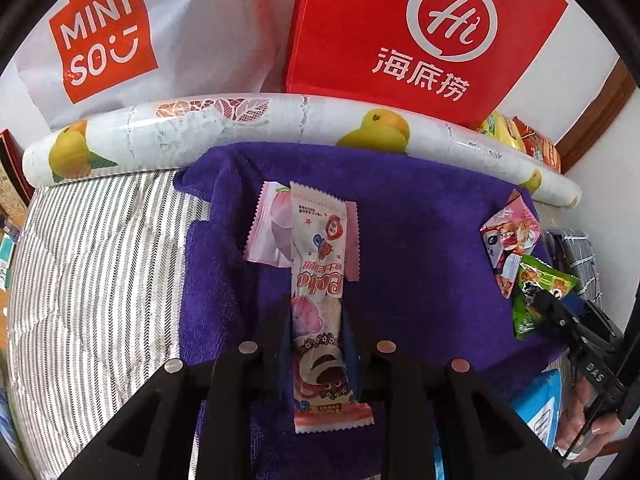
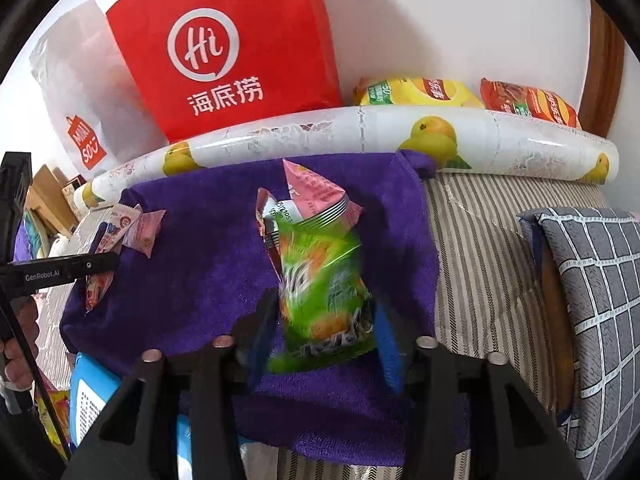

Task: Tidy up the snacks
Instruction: 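Carry the green bag and stick snack in both tools over the purple towel, then open both tools to drop the green bag and stick snack onto the towel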

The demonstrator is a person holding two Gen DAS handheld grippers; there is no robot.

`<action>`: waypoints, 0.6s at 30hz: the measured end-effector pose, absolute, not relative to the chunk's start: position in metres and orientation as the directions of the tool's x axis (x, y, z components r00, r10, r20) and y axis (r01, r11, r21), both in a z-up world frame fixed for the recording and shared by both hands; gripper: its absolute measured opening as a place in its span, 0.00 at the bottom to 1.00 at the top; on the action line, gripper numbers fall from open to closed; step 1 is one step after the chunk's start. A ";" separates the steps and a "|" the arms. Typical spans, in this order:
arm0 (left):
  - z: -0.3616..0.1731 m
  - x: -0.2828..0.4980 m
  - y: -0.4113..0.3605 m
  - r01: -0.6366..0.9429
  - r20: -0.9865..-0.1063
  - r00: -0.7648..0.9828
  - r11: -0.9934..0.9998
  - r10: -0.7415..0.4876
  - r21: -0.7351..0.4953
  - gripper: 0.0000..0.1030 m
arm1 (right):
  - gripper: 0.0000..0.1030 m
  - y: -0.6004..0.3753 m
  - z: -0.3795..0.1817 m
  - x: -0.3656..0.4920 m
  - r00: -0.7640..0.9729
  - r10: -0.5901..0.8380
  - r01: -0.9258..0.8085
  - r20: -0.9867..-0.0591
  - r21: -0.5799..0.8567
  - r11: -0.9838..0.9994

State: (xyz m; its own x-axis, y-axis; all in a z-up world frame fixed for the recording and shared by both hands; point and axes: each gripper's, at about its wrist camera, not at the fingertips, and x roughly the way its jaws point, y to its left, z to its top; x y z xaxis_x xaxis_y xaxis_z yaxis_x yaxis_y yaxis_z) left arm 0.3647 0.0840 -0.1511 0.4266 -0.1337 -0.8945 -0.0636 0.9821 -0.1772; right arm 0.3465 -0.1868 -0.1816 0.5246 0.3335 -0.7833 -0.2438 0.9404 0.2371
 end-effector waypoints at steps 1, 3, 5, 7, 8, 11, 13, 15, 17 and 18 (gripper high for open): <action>-0.151 0.365 0.084 -0.061 -0.894 0.428 0.982 -0.134 -0.177 0.21 | 0.60 -0.187 -0.180 0.346 0.530 0.333 -0.244 -0.780 0.236 0.941; -0.150 0.365 0.084 -0.060 -0.894 0.425 0.981 -0.140 -0.182 0.23 | 0.65 -0.188 -0.177 0.344 0.542 0.322 -0.237 -0.776 0.227 0.945; -0.148 0.364 0.085 -0.054 -0.897 0.417 0.981 -0.146 -0.184 0.33 | 0.67 -0.189 -0.172 0.342 0.550 0.322 -0.239 -0.771 0.224 0.945; -0.145 0.361 0.085 -0.053 -0.897 0.421 0.984 -0.134 -0.172 0.42 | 0.68 -0.192 -0.165 0.338 0.561 0.318 -0.234 -0.764 0.222 0.946; -0.141 0.359 0.086 -0.055 -0.896 0.426 0.985 -0.125 -0.164 0.43 | 0.70 -0.193 -0.162 0.336 0.566 0.315 -0.233 -0.762 0.219 0.948; -0.133 0.351 0.087 -0.053 -0.891 0.435 0.984 -0.129 -0.168 0.43 | 0.75 -0.196 -0.146 0.325 0.597 0.286 -0.220 -0.749 0.190 0.957; -0.126 0.342 0.089 -0.052 -0.886 0.445 0.984 -0.131 -0.171 0.45 | 0.75 -0.197 -0.139 0.317 0.605 0.273 -0.207 -0.747 0.184 0.961; -0.120 0.332 0.090 -0.049 -0.881 0.455 0.985 -0.126 -0.166 0.45 | 0.75 -0.199 -0.134 0.309 0.599 0.270 -0.194 -0.754 0.190 0.962; -0.113 0.320 0.092 -0.048 -0.875 0.468 0.985 -0.127 -0.169 0.46 | 0.75 -0.200 -0.130 0.298 0.596 0.269 -0.188 -0.757 0.194 0.963; -0.109 0.313 0.094 -0.050 -0.871 0.475 0.984 -0.128 -0.172 0.46 | 0.75 -0.200 -0.127 0.292 0.593 0.264 -0.182 -0.761 0.192 0.964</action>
